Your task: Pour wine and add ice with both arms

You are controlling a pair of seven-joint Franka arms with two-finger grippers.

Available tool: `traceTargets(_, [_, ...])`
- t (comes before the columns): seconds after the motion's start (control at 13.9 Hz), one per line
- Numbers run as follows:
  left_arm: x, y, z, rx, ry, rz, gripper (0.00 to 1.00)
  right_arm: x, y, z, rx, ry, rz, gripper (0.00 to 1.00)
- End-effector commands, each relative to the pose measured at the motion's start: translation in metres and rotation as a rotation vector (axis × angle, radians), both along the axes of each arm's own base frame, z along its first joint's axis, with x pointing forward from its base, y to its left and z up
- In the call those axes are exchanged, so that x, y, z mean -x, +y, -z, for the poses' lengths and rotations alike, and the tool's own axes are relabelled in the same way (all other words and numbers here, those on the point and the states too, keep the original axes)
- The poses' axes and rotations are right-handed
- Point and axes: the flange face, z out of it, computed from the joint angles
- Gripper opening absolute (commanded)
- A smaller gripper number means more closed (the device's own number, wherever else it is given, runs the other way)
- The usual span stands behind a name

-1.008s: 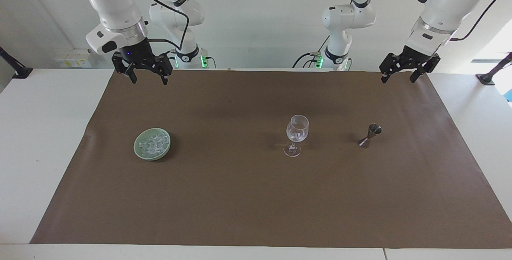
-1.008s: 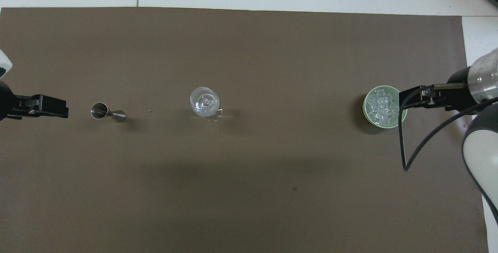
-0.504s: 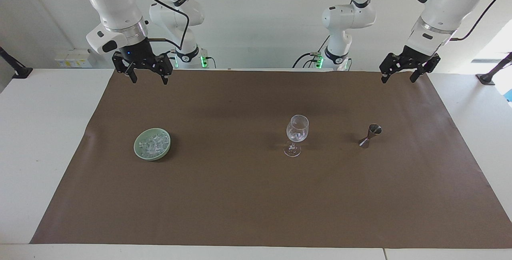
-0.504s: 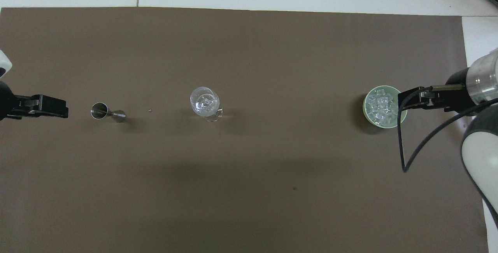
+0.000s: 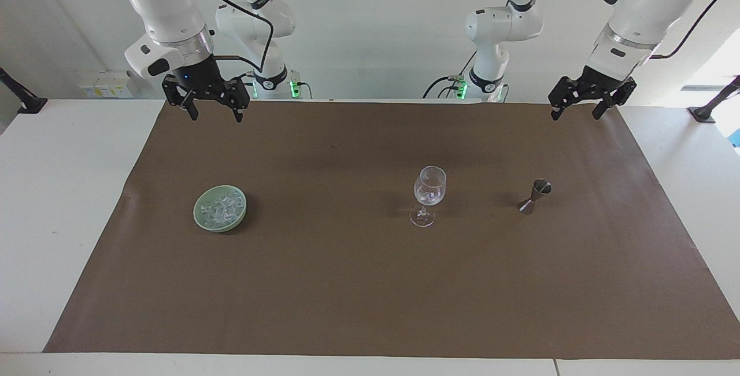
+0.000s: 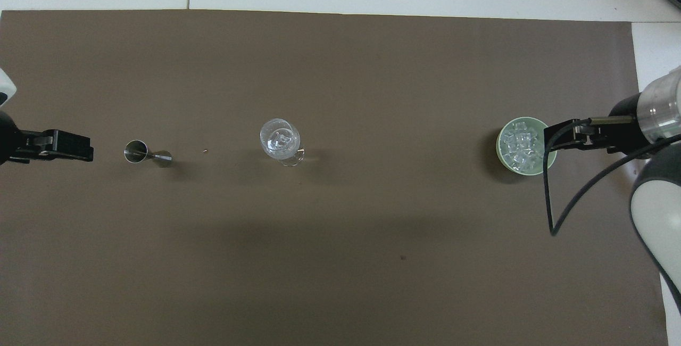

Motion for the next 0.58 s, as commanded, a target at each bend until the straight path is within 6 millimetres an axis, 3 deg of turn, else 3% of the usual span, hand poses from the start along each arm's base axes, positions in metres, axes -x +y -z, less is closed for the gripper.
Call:
traceTargets(0.0, [0.0078, 0.0031, -0.0015, -0.015, 0.003, 0.005, 1.0, 0.006, -0.0027, -0.0009, 0.015, -0.018, -0.022, 1.0])
traceTargets(0.5, [0.0077, 0.0039, -0.0015, -0.015, 0.003, 0.003, 1.0, 0.0057, -0.0037, -0.0017, 0.009, -0.021, -0.017, 1.0])
